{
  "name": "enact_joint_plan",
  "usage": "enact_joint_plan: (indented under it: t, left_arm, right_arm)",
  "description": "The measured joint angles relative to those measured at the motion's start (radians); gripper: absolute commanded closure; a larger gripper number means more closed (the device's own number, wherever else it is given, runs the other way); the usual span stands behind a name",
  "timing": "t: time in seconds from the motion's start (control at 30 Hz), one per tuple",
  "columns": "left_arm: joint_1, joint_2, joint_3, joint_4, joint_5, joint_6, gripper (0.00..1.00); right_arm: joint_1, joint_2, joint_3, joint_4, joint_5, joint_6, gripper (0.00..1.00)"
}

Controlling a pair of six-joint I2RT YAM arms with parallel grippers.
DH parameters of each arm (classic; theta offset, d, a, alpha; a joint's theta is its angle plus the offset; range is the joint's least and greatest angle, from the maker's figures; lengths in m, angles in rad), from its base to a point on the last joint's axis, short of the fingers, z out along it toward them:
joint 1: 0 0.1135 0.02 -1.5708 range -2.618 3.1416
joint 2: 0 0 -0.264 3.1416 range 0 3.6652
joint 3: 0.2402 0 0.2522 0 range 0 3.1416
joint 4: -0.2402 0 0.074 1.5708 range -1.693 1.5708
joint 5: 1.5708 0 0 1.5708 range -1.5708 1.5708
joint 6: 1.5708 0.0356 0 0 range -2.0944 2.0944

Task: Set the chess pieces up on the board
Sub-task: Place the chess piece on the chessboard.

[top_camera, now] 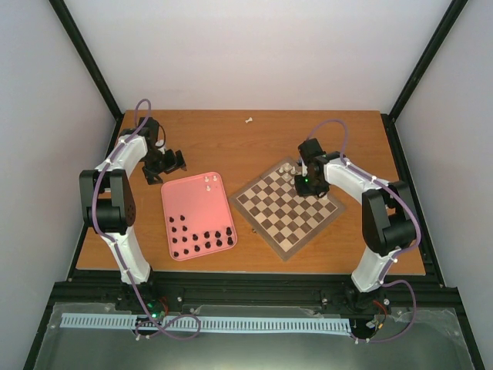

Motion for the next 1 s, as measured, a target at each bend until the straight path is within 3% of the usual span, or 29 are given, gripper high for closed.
enact_joint_plan:
  t: [0.7, 1.0]
  left_arm:
    - [0.000, 0.005, 0.000, -0.001, 0.000, 0.000, 0.00]
    - [0.000, 0.006, 0.000, 0.000, 0.000, 0.000, 0.00]
  right_arm:
    - [-0.001, 0.046, 0.024, 0.003, 0.015, -0.018, 0.86]
    - [-0.001, 0.041, 0.022, -0.004, 0.014, -0.026, 0.74]
